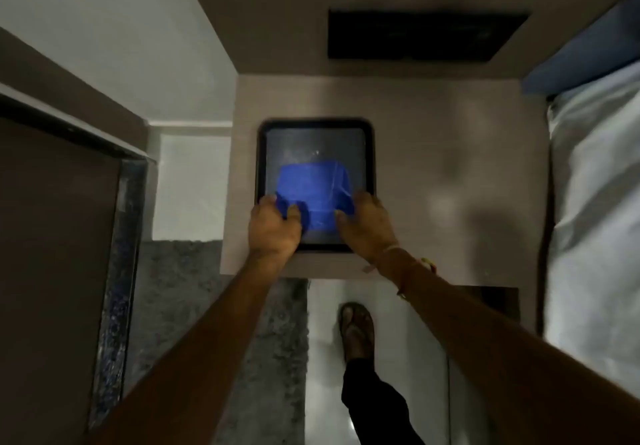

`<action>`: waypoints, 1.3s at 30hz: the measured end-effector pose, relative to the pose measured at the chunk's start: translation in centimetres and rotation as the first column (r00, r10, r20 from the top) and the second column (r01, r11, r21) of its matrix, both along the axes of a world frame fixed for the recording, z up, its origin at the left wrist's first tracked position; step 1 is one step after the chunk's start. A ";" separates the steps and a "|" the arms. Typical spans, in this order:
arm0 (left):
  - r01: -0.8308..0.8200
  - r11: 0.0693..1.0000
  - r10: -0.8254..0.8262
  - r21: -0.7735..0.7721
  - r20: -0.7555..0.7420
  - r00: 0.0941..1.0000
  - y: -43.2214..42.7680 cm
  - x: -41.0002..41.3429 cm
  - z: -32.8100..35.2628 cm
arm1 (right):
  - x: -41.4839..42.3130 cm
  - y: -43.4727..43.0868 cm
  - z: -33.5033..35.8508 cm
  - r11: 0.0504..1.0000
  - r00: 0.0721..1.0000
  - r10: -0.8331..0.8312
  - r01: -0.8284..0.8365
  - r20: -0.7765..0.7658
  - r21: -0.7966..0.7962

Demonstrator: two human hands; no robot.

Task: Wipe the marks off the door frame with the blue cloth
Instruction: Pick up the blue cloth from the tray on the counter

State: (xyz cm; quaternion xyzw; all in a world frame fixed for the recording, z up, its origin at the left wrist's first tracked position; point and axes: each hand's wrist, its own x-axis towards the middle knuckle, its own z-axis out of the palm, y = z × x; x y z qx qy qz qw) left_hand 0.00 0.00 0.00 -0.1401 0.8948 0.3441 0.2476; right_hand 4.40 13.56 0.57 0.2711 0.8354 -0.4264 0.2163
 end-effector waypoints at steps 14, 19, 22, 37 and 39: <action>-0.194 0.974 0.184 0.113 0.093 0.979 1.4 -2.7 -3.4 | -4.7 -0.4 -2.8 0.982 0.986 -0.157 0.162 0.057 -0.098; -0.390 0.764 0.273 0.515 0.290 0.917 -1.0 -1.4 -0.3 | -4.2 -1.4 0.7 0.854 0.951 -0.308 0.272 -0.010 -0.443; -0.501 0.471 0.244 0.726 0.438 0.865 -3.7 -0.7 3.6 | -3.7 -2.1 4.5 0.810 0.961 -0.265 0.174 -0.084 -0.560; -0.334 0.846 0.514 0.415 -0.474 0.715 -28.9 8.8 43.3 | 3.0 -30.3 35.9 0.649 0.230 0.603 -0.698 -0.764 0.303; -0.374 0.891 0.448 0.258 -0.633 0.631 -32.6 13.4 48.4 | 6.1 -35.9 40.5 0.661 0.180 0.485 -0.716 -0.856 0.224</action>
